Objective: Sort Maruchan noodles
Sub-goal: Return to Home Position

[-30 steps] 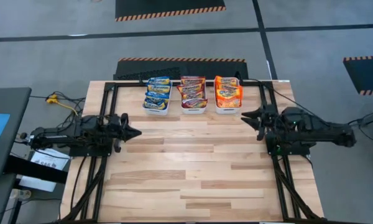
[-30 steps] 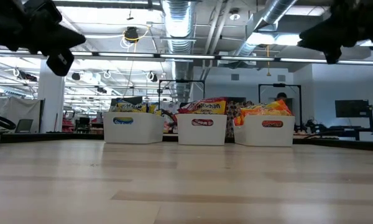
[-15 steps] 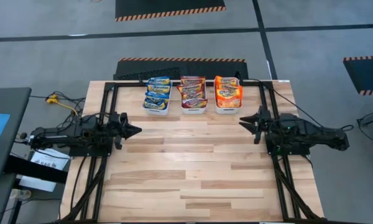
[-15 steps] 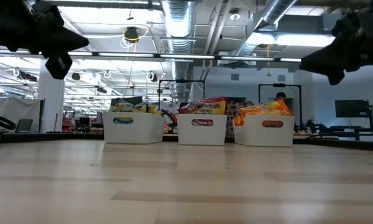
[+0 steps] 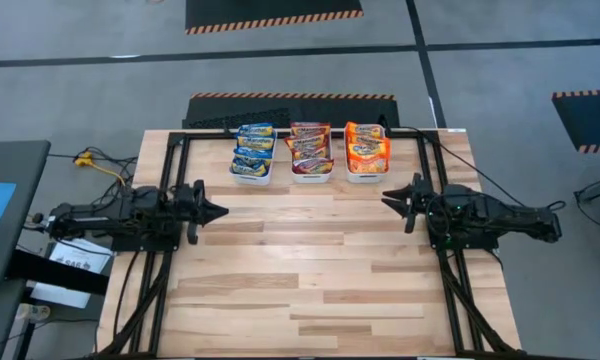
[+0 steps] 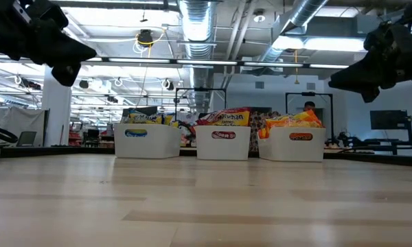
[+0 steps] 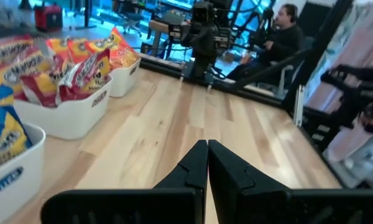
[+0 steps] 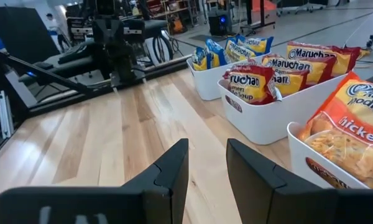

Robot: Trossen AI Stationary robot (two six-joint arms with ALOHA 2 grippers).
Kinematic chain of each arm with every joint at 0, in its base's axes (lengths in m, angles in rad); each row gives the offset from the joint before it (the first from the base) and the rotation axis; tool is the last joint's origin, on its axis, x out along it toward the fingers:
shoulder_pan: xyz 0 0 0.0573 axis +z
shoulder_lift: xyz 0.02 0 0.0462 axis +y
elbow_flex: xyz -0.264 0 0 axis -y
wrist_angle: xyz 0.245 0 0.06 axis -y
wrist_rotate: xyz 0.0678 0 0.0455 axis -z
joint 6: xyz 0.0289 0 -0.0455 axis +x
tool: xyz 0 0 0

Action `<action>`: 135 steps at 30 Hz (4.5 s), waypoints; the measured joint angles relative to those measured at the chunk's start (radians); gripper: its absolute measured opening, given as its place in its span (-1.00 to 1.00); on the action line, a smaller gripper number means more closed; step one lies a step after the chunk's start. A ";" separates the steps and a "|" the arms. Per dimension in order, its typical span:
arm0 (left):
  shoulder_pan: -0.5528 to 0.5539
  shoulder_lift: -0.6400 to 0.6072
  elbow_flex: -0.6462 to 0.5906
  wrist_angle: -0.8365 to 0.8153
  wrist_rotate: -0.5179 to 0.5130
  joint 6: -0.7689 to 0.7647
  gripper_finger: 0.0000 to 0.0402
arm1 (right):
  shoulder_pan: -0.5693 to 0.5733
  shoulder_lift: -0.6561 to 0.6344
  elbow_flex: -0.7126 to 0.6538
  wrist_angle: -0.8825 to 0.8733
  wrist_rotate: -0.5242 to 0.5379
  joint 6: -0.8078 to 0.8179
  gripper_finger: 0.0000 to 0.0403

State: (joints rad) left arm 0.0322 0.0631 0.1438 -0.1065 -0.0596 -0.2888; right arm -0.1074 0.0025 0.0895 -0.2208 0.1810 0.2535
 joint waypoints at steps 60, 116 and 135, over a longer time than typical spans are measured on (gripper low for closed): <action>-0.001 0.008 -0.137 0.157 -0.057 0.059 -0.99 | 0.000 0.003 -0.001 -0.003 0.000 0.001 -0.33; -0.001 0.008 -0.137 0.156 -0.057 0.059 -0.99 | 0.000 0.003 -0.001 -0.003 0.000 0.001 -0.33; -0.001 0.008 -0.137 0.157 -0.057 0.063 -0.99 | 0.000 0.004 -0.001 -0.003 0.000 0.001 -0.33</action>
State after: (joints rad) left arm 0.0315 0.0715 0.0067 0.0501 -0.1162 -0.2256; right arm -0.1073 0.0063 0.0883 -0.2241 0.1806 0.2547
